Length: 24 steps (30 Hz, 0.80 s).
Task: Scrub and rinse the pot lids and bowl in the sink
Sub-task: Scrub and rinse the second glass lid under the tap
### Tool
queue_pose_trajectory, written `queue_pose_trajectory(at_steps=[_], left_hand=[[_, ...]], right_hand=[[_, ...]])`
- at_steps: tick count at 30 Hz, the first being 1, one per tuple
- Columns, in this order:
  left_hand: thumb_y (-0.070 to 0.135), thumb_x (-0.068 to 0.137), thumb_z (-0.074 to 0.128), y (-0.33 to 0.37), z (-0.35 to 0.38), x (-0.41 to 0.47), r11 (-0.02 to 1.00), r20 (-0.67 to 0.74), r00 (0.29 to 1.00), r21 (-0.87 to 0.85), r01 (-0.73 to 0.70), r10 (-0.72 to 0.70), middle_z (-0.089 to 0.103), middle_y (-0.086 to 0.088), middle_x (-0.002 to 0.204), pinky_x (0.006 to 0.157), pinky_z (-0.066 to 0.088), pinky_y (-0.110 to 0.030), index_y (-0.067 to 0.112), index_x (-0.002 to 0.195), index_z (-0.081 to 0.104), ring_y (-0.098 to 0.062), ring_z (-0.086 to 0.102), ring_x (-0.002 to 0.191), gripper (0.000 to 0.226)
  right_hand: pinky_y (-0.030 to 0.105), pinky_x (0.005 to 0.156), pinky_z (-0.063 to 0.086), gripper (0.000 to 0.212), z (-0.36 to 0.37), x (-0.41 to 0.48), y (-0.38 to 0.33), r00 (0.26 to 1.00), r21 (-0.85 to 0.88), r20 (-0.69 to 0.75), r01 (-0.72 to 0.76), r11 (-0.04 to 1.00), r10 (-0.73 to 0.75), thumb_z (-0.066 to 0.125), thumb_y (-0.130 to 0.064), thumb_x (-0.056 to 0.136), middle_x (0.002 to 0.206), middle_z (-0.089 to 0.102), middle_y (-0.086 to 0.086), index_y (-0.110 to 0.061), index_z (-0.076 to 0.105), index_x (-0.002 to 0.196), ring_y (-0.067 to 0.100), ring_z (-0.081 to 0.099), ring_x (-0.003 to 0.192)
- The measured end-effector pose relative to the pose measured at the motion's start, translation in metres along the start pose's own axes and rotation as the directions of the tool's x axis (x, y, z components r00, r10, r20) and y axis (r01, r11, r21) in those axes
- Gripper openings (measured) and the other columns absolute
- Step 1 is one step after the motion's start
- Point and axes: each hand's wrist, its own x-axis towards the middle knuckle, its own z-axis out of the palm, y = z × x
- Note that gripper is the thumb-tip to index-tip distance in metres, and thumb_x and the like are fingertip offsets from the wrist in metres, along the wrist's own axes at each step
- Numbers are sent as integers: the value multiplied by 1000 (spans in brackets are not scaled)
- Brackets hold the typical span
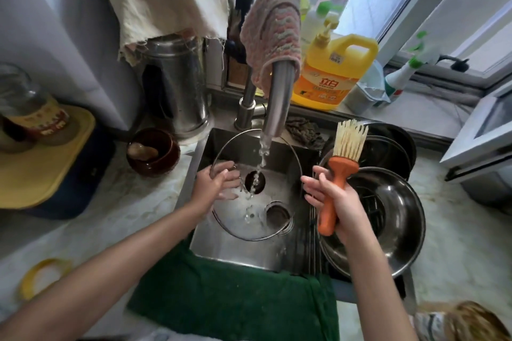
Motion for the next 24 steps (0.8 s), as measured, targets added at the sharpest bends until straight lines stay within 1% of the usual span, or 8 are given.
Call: queue_pose_trajectory(at_steps=[3,6,7,9,12,15,19,24], left_hand=[[2,99,39,0,-14,7,960,7,984,-219,174,-177,67,-23,103,58,59,-45,7,105,57,-25,72,73,19],[0,97,39,3,-22,8,922,14,964,-288,257,-264,70,-17,92,76,55,-45,-3,116,55,-29,70,77,25],[1,97,38,4,-27,9,907,33,955,-305,290,-295,68,-17,95,80,52,-47,-3,118,54,-30,67,82,26],[1,91,41,13,-33,6,887,95,932,-286,363,-350,64,-14,93,70,53,-43,0,111,57,-27,62,78,26],[2,90,39,28,-36,-4,874,147,917,-279,398,-371,64,-15,85,59,57,-44,5,108,57,-29,59,73,26],[1,97,34,40,-41,-18,909,106,938,-234,345,-329,72,-14,76,58,56,-48,-1,115,54,-26,65,63,26],[2,99,34,65,-45,-40,961,20,972,-144,235,-235,70,-18,74,41,55,-41,2,109,54,-24,68,51,22],[11,102,35,82,-50,-62,991,-2,992,-44,129,-130,65,-25,95,49,56,-47,5,105,55,-27,71,61,21]], right_hand=[[31,87,50,17,-13,-3,24,991,-209,-109,55,976,-79,61,-15,91,105,68,10,-23,63,107,19,64,100],[40,87,49,8,-26,-6,50,966,-455,-208,42,889,-152,65,-18,89,97,69,10,-19,65,96,23,63,91],[43,87,50,6,-27,-7,56,964,-437,-227,26,899,-138,64,-18,90,95,69,11,-17,65,95,25,64,88],[44,84,55,5,-22,-10,62,975,-160,-221,-2,987,-34,58,-16,93,98,67,12,-20,59,96,29,66,89],[35,67,58,16,-15,-10,60,993,174,-94,-57,983,74,50,-17,97,101,69,14,-16,55,112,30,66,85],[35,63,59,22,-8,-10,62,990,194,13,-138,971,138,54,-13,94,93,70,17,-1,58,112,28,70,77],[50,81,53,30,13,-7,79,950,107,10,-310,945,311,60,4,84,101,63,30,13,53,113,39,61,88],[34,59,58,17,25,-10,86,896,205,209,-432,878,392,45,15,88,77,66,18,-1,51,89,24,65,64]])
